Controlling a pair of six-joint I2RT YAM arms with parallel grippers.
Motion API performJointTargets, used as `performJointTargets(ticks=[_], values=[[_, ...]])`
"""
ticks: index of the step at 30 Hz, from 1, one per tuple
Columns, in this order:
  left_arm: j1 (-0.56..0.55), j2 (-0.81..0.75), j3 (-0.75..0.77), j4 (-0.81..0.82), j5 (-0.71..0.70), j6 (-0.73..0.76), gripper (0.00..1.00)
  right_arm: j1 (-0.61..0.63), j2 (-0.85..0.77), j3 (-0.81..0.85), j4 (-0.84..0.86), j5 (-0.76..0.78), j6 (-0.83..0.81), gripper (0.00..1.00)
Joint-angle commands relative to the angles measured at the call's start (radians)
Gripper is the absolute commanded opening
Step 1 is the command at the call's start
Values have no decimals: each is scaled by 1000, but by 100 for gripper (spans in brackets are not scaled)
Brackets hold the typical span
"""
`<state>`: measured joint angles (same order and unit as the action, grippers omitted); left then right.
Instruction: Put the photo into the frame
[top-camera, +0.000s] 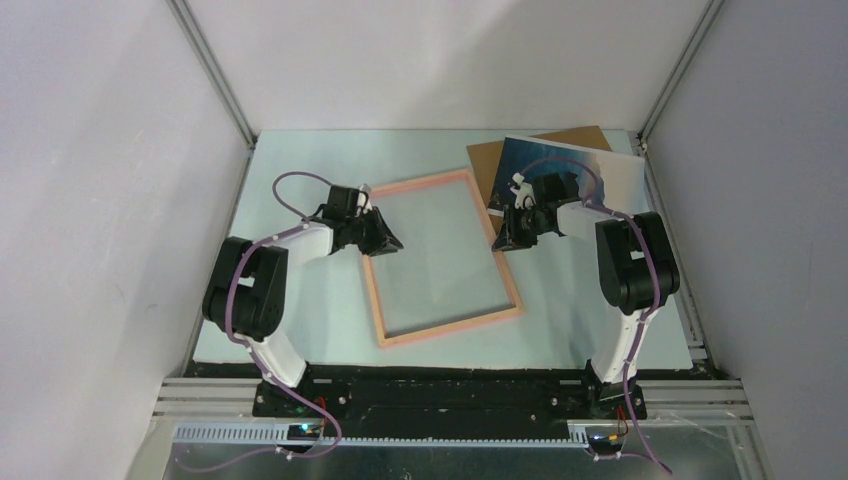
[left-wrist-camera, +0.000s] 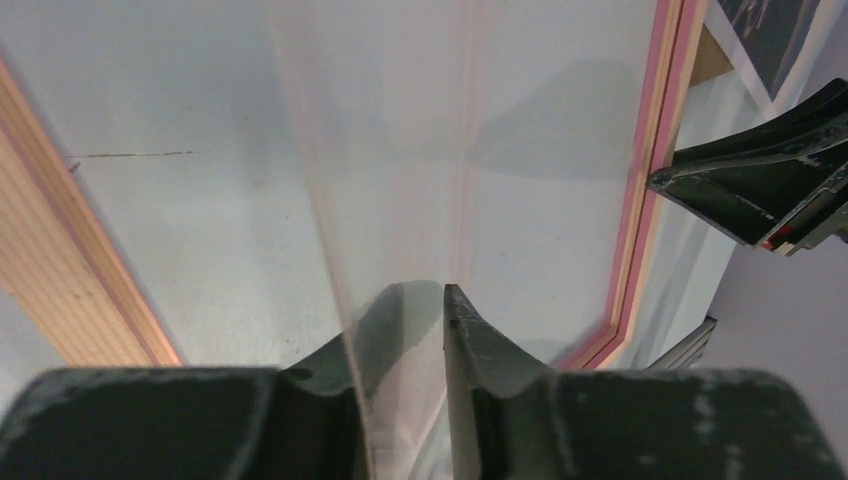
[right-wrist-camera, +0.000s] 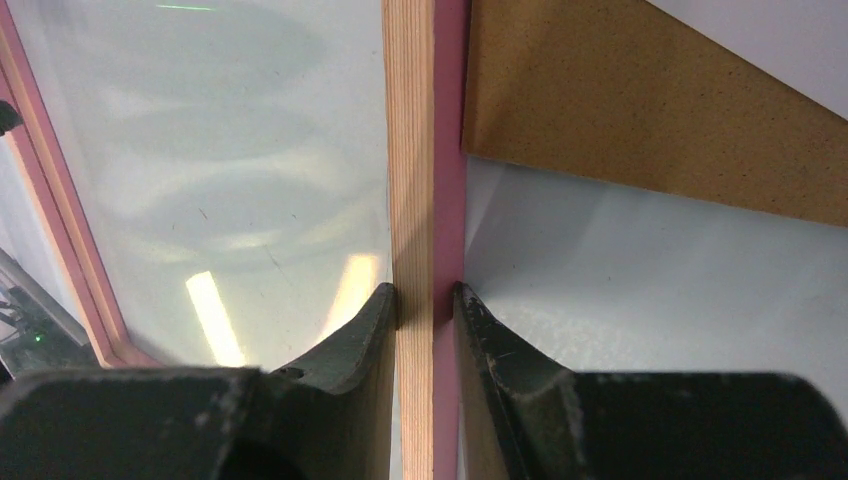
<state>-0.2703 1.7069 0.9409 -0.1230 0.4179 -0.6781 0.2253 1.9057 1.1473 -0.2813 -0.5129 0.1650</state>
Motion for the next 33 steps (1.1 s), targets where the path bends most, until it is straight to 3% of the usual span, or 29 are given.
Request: performJointTargets(ticks=[1,10,21,33], values=[[-14,3,39,17,-16,32,31,5,12,21,-16,-28,9,25],[-15,-4,42,10,-23,37,57,3,9,20,-17,-24,8,25],[-19,-27,39,1,-43,47,98,0,8,20,-19,-23,7,26],[-21,-63,44,-32,-93,65,100,0,6,20,-19,-24,5,26]])
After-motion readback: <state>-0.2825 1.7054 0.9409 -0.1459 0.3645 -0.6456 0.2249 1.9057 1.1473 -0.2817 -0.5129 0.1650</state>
